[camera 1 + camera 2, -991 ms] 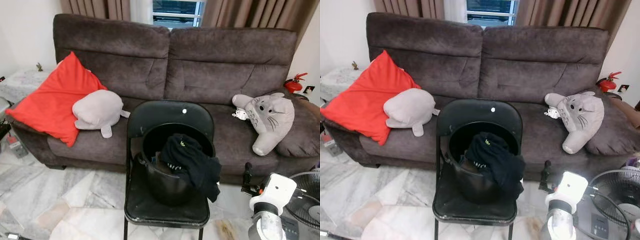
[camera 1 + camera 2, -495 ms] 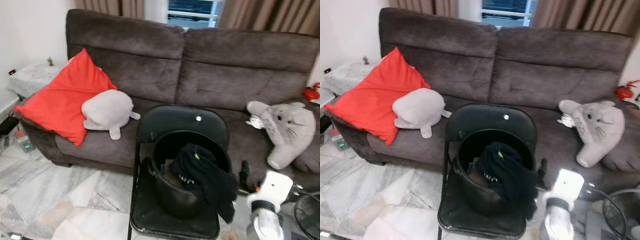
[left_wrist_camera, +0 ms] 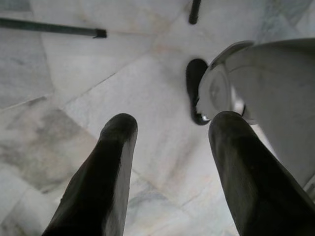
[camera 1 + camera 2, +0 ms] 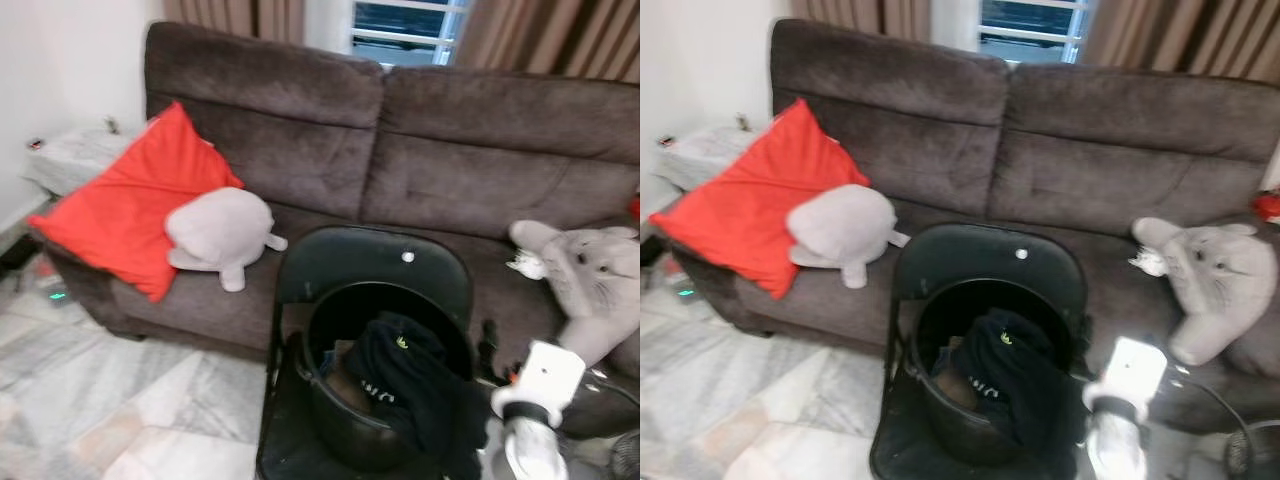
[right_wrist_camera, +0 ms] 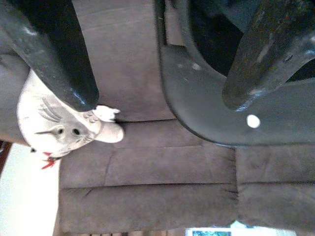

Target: Hang hanger

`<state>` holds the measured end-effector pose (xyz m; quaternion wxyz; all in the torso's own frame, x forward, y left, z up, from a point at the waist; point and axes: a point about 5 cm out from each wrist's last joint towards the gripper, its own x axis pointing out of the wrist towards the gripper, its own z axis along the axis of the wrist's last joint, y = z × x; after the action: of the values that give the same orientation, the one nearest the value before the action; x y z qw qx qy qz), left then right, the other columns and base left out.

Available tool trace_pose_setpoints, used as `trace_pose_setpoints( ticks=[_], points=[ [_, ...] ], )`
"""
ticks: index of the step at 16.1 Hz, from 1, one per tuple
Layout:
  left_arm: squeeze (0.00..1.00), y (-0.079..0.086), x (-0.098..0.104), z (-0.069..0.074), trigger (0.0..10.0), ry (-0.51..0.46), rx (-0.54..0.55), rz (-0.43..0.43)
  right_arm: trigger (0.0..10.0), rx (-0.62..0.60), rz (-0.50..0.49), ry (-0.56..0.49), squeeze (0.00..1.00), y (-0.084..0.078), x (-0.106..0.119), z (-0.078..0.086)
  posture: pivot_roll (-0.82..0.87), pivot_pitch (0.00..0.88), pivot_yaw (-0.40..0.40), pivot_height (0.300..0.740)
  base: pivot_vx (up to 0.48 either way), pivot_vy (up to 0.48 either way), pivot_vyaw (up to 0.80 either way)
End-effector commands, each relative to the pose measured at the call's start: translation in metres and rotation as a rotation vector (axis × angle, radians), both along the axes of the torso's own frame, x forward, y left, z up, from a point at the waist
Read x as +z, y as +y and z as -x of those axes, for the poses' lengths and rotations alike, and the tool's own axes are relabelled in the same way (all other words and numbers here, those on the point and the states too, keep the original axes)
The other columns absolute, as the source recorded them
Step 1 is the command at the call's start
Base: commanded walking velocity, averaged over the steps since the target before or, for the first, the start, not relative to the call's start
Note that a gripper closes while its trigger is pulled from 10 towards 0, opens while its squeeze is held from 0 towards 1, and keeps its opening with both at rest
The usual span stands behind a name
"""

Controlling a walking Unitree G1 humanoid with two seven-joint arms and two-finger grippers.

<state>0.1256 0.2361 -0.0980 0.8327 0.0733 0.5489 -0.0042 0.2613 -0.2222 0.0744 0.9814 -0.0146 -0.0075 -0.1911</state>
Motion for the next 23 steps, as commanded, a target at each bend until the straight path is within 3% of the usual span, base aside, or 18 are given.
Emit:
trace_pose_setpoints(
  ticks=[1,2,5,6,7,8,11,12,18,23],
  points=[
    [0.00,-0.002,-0.001,0.003,10.0,0.019,-0.006,0.002,10.0,-0.035,0.069,0.005,0.00,-0.011,0.003,0.008,0.04,0.000,-0.025,0.740,0.000,0.000,0.00],
    [0.00,-0.002,-0.001,0.003,10.0,0.019,-0.006,0.003,10.0,-0.039,0.120,0.010,0.00,-0.013,0.005,0.011,0.04,0.000,-0.025,0.740,0.000,0.000,0.00],
    [0.00,-0.002,-0.001,0.002,10.0,0.023,-0.020,0.003,10.0,-0.107,0.644,0.139,0.00,-0.041,0.017,0.039,0.02,0.000,-0.018,0.740,0.000,0.000,0.00],
    [0.00,-0.003,-0.001,0.002,10.0,0.024,-0.027,0.006,10.0,-0.008,0.855,0.242,0.00,-0.051,0.016,0.045,0.01,0.000,-0.015,0.740,0.000,0.000,0.00],
    [0.00,-0.003,-0.001,0.001,10.0,0.025,-0.028,0.006,10.0,0.033,0.895,0.262,0.00,-0.053,0.015,0.046,0.01,0.000,-0.015,0.740,0.000,0.000,0.00],
    [0.00,-0.004,-0.001,0.001,10.0,0.028,-0.036,0.008,10.0,0.151,1.087,0.371,0.00,-0.059,0.009,0.048,0.00,0.000,-0.018,0.740,0.000,0.000,0.00],
    [0.00,-0.004,-0.001,0.000,10.0,0.025,-0.031,0.011,10.0,0.188,1.152,0.503,0.00,-0.069,-0.006,0.047,0.00,0.000,-0.022,0.740,0.000,0.000,0.00],
    [0.00,-0.005,-0.001,0.000,10.0,0.023,-0.028,0.017,10.0,0.232,1.212,0.535,0.00,-0.062,-0.012,0.042,0.01,0.000,-0.024,0.740,0.000,0.000,0.00],
    [0.00,-0.006,-0.001,-0.001,10.0,0.021,-0.013,0.025,10.0,0.322,1.230,0.536,0.00,-0.038,-0.029,0.021,0.03,0.000,-0.037,0.740,0.000,0.000,0.00],
    [0.00,-0.006,-0.001,-0.001,10.0,0.025,-0.014,0.029,10.0,0.320,1.214,0.580,0.00,-0.035,-0.041,0.023,0.03,0.000,-0.034,0.740,0.000,0.000,0.00]
  ],
)
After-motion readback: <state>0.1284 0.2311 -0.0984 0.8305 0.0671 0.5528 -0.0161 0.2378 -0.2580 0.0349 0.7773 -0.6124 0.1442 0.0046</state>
